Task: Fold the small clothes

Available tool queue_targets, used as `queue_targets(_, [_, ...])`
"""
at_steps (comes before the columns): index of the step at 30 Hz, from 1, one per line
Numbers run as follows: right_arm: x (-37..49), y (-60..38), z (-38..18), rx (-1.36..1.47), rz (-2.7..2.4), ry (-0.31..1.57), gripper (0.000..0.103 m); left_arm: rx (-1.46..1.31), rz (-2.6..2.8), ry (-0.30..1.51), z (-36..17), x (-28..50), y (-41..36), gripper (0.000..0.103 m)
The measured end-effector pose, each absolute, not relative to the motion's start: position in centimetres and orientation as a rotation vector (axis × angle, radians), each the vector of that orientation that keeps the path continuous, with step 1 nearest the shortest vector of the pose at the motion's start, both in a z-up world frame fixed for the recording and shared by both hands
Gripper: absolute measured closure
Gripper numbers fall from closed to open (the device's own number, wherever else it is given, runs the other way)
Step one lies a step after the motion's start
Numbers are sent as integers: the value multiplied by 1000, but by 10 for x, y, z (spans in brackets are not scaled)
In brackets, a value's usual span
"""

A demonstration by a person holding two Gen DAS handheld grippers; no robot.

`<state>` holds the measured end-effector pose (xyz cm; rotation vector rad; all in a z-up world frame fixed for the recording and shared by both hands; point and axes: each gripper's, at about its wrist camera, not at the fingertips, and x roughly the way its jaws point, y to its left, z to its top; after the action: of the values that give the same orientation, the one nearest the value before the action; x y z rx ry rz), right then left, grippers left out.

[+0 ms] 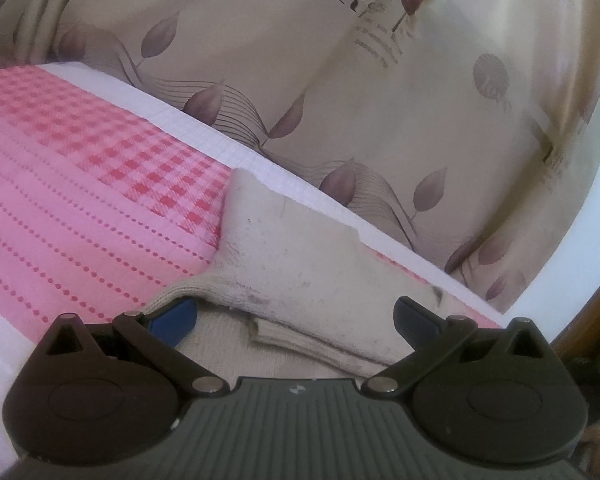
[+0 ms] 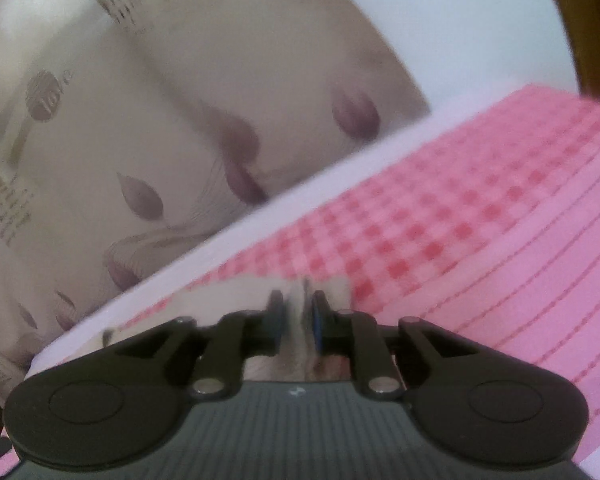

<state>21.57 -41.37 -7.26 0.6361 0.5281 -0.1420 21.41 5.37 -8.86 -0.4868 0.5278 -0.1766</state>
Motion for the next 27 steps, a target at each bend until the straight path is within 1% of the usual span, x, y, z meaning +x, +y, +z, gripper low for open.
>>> queue_targets(2, [202,-408,-60,620,-124,472,88,-479,-180,533,-88,215,54,0])
queue_targets(4, [193,-393,-50,546,-96,478,88,-458,-181,544,-87,216,52,0])
queue_targets(6, [194,-373,-49,447,-49,546,88,-425,-184,558,-86,217,49,0])
queue_targets(9, [204,-348,-62,320,-9,681,89,-412,-188,570,-86,218,48,0])
queue_targets(13, [205,-343,-61,338,-24,713,88,-453,-209,574,-87,220,55,0])
queue_targets(14, [203,-343,-57,353,-38,715,84,-453,-221,581,-86,220,56,0])
queue_targets(16, [188,-336,-41,352,-52,698,51,-437,-279,618,-80,218,58,1])
queue_targets(17, [176,-332,-33,335,-53,679,13,-416,-323,635,-75,211,59,1])
queue_targets(18, [157,-325,-24,299,-59,646,0,-392,-344,633,-72,202,60,0])
queue_targets(20, [121,-313,-14,200,-82,596,0,-293,-353,587,-62,174,62,0])
queue_targets(23, [77,-306,-11,118,-118,626,0,-187,-353,559,-51,137,68,0])
queue_targets(27, [16,-311,-13,210,-85,653,0,-153,-375,588,-45,101,81,0])
